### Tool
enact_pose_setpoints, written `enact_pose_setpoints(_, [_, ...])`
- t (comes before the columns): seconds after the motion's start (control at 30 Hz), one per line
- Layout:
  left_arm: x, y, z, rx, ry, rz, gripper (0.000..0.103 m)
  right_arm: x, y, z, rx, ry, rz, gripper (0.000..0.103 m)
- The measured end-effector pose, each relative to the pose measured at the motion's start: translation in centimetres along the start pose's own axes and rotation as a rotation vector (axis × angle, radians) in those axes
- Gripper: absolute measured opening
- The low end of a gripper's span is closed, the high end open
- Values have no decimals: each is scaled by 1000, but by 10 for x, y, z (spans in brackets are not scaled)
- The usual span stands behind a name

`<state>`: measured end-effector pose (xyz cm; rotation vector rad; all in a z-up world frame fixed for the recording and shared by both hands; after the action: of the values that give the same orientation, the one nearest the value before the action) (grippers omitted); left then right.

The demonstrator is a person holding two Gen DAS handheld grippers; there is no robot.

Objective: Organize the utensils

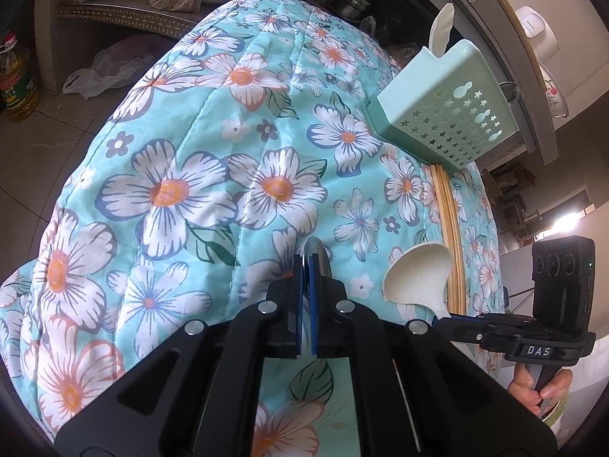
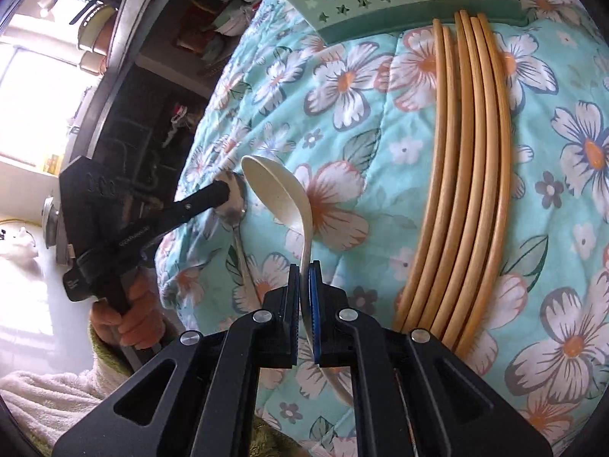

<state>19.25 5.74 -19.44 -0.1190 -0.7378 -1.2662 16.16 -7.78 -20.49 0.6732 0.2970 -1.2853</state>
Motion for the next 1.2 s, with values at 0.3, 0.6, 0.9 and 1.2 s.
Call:
enact_pose_setpoints(0.3, [-2,1,1,6,8,5,2,9,12,24,75,-179,84,25])
enact_pose_setpoints(0.6, [-1,0,1,5,8,3,2,10,33,63,178,-235,153,37])
enact_pose_setpoints(0.9, [-1,1,-1,9,14,-7,2,12,54,68,183,-172,198,38])
enact_pose_setpoints(1.2, [0,1,-1,-2,17,-22,2,11,73,20,33,-101,294,38])
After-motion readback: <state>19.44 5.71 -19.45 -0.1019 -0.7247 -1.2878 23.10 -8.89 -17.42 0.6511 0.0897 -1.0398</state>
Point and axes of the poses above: each gripper's, at about its wrist camera, not at the fingertips, and z roughly against the way its jaws point, x to its right, y to its top, the point moved 10 cm from there along -z, roughly the way its jaws point, and after that the axes turned 8 degrees about z, right-handed, at the moved point
